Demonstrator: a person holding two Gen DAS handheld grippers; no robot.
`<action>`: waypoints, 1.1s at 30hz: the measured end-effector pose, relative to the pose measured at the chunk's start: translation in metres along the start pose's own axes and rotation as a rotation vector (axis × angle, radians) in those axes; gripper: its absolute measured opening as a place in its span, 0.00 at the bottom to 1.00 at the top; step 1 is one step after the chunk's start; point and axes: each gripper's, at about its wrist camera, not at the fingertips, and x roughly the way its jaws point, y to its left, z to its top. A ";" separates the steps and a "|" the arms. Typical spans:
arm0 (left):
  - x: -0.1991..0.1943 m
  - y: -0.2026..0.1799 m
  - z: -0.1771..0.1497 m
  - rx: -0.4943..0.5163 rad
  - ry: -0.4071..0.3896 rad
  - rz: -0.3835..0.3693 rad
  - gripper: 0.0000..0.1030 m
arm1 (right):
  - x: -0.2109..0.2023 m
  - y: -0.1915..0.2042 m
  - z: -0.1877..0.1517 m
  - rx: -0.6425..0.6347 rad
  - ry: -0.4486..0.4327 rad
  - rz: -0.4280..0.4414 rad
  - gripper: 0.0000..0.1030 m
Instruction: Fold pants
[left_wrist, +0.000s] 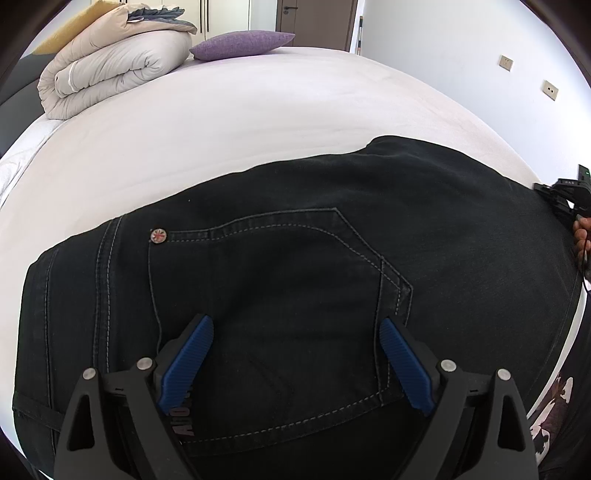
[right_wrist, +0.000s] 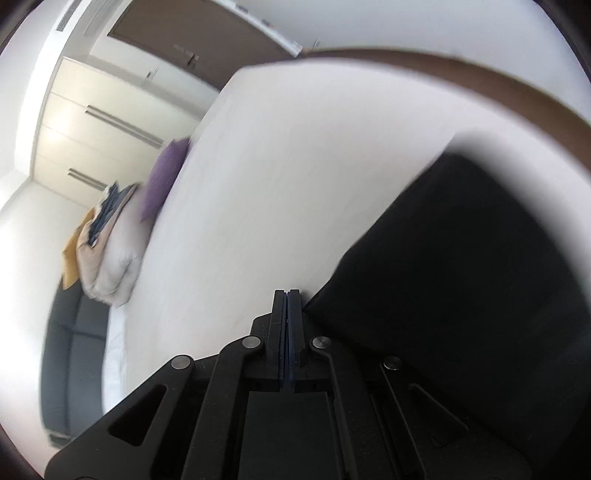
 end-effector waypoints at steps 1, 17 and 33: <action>0.000 0.000 0.000 0.000 0.001 0.002 0.91 | -0.017 -0.012 0.013 0.027 -0.044 -0.039 0.00; -0.013 -0.096 0.022 -0.029 -0.043 -0.106 0.85 | 0.016 0.065 -0.161 -0.059 0.319 0.319 0.00; -0.035 -0.065 0.020 -0.097 -0.157 -0.137 0.71 | -0.119 -0.063 -0.006 0.096 -0.175 0.103 0.05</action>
